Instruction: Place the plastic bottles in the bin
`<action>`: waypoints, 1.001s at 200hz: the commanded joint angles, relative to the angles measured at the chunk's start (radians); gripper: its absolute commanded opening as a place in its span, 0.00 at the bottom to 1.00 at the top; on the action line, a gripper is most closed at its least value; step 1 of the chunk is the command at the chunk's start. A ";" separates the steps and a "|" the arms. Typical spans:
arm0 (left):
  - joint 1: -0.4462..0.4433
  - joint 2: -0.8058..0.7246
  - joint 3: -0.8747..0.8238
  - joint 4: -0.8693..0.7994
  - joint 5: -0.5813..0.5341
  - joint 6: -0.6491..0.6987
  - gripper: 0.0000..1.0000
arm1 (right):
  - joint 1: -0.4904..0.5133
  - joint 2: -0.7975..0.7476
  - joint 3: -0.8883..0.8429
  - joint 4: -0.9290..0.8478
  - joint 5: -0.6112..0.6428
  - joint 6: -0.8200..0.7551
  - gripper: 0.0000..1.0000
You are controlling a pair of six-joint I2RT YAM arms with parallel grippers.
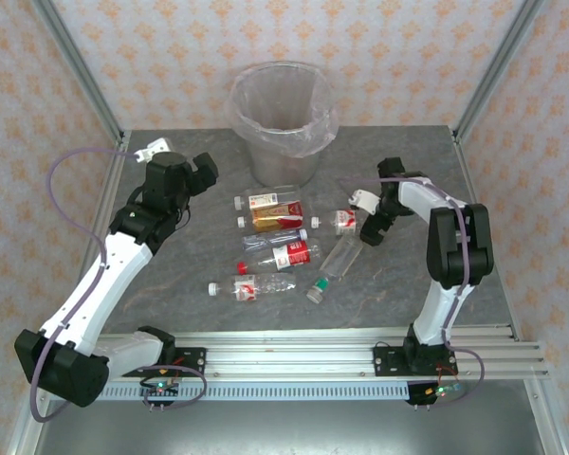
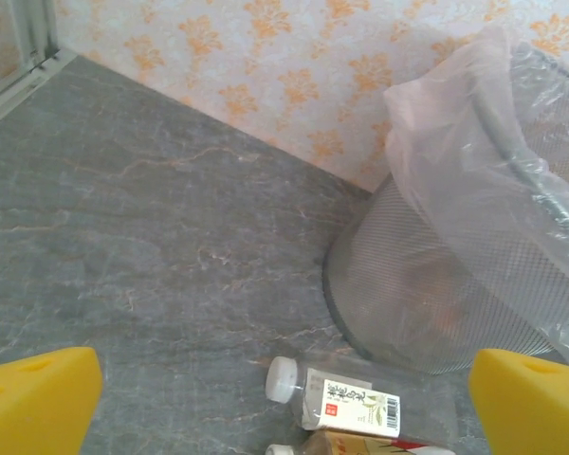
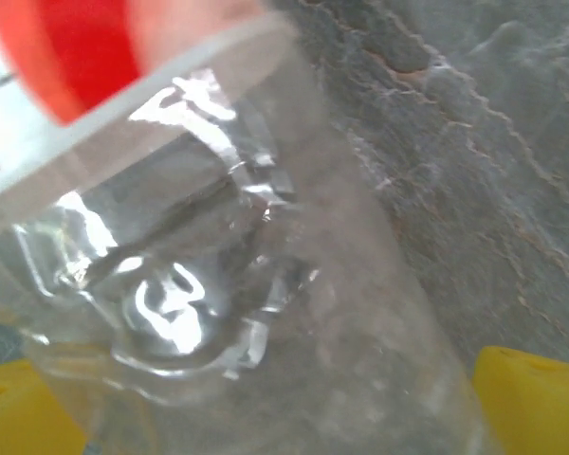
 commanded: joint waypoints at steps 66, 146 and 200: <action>0.036 -0.030 -0.056 -0.032 -0.064 -0.044 1.00 | 0.016 -0.011 -0.074 0.110 0.049 -0.030 0.79; 0.057 -0.023 -0.064 -0.033 -0.054 -0.052 1.00 | 0.019 -0.093 -0.153 0.188 0.070 -0.003 0.55; 0.069 -0.005 -0.064 -0.030 -0.045 -0.062 1.00 | 0.019 -0.226 -0.259 0.298 0.072 0.068 0.53</action>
